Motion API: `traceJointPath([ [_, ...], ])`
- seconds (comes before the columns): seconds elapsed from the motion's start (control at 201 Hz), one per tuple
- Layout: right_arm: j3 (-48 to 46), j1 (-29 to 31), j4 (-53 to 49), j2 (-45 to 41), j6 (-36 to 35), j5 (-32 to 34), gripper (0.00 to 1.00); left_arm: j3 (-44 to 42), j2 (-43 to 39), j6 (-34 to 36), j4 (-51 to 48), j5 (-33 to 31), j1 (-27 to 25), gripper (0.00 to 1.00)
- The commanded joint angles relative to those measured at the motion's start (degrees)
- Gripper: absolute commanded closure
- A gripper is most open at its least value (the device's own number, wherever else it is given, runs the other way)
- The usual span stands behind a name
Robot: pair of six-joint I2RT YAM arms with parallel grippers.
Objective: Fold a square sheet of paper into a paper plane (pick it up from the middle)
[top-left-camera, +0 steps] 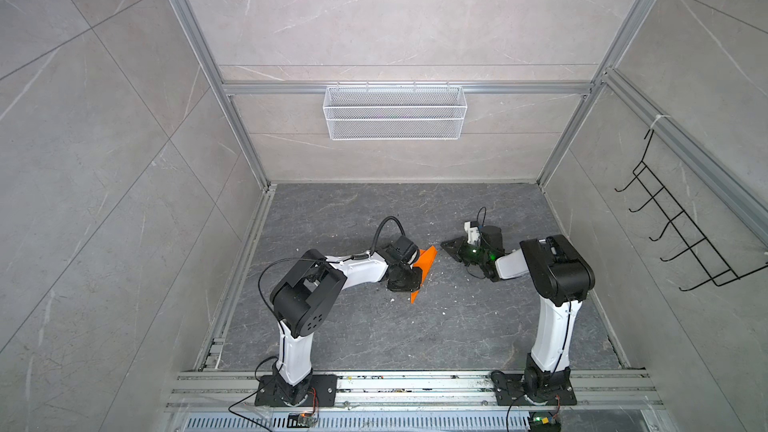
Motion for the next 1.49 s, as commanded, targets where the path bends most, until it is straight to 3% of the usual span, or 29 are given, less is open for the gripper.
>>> traceJointPath([
  [0.0,-1.8,0.1,-6.3,-5.0,-4.1,0.0,0.86,-2.4,3.2,1.1,-7.3,-1.8,-0.9,1.00],
  [0.199,-4.4,6.3,-19.0,-15.0,-11.9,2.4,0.87,-1.6,3.1,2.2,-8.1,-2.8,-0.9,1.00],
  [0.403,-2.4,13.4,-22.5,-13.1,-13.5,3.9,0.93,-1.3,3.5,2.6,-8.7,-3.0,-0.9,1.00],
  [0.617,2.0,12.5,-21.7,-6.7,-12.7,4.6,0.96,-1.7,3.3,2.6,-8.6,-2.8,-0.9,1.00],
  [0.846,1.9,6.2,-19.4,-2.2,-10.8,6.7,0.97,-2.3,3.2,2.2,-8.2,-2.6,-0.9,1.00],
  [1.035,4.4,3.5,-23.2,-0.2,-10.8,8.5,0.97,-2.3,3.1,2.7,-8.3,-2.9,-0.9,1.00],
  [1.294,1.7,3.7,-24.0,-10.7,-13.2,7.8,0.95,-1.1,3.6,4.3,-8.7,-3.3,-0.8,1.00],
  [1.488,-3.4,10.7,-26.0,-19.1,-15.4,8.4,0.94,-0.2,3.9,5.8,-9.4,-4.1,-0.9,1.00],
])
